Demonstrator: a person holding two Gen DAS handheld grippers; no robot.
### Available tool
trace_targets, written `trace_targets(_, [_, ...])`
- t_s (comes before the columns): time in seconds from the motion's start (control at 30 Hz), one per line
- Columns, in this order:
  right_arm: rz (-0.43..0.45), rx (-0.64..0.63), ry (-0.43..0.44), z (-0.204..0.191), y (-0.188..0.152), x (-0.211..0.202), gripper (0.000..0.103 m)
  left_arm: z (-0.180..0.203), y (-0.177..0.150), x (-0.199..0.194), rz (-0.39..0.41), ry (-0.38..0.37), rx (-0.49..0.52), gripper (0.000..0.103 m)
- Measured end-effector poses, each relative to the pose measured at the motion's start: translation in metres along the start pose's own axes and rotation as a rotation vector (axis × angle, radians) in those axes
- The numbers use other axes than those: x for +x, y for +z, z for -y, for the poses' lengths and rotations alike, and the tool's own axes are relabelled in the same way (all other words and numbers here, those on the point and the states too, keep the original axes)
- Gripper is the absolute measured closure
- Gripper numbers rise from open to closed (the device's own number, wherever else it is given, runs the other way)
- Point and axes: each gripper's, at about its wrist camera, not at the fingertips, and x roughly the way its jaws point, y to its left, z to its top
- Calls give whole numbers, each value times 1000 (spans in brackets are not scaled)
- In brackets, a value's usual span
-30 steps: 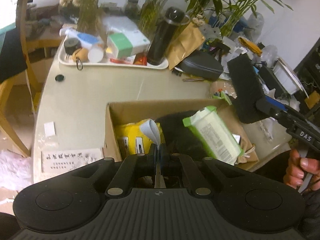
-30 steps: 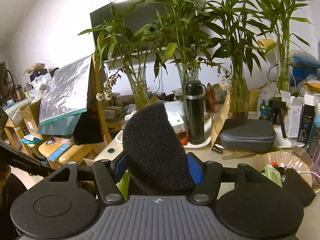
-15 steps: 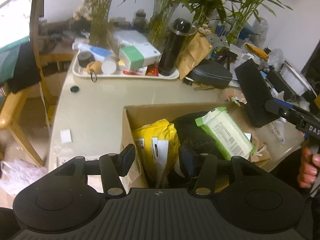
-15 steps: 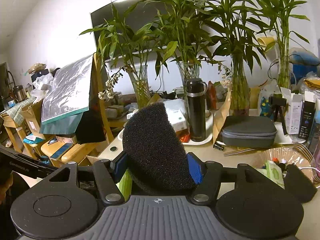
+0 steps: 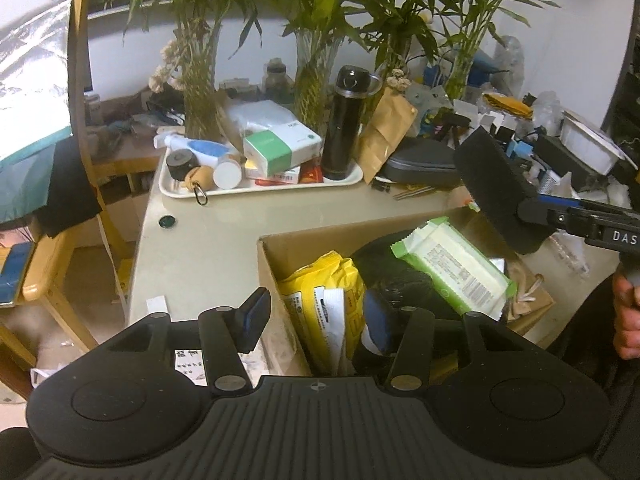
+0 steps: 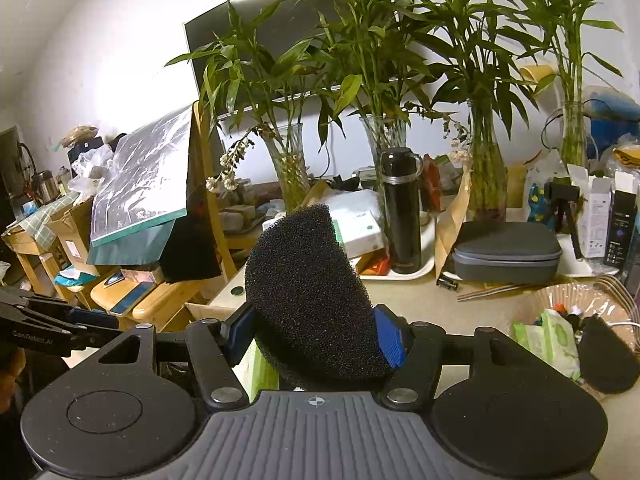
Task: Organize soft objects
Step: 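Lower the black foam sponge into the cardboard box and open the right gripper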
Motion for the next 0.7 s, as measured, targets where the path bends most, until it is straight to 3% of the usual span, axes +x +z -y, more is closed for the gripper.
trace_targets(0.33, [-18,-12,14,-7,0,4,37,2,-11,-12,55,24,32,53])
trace_targets(0.53, [-36,74,59,-1,5,4,37,1,-16,-20,71,11,20,53])
trace_targets(0.7, [-123,215,123,8,6,10,37,-1,-20,-24,81,4,25,53])
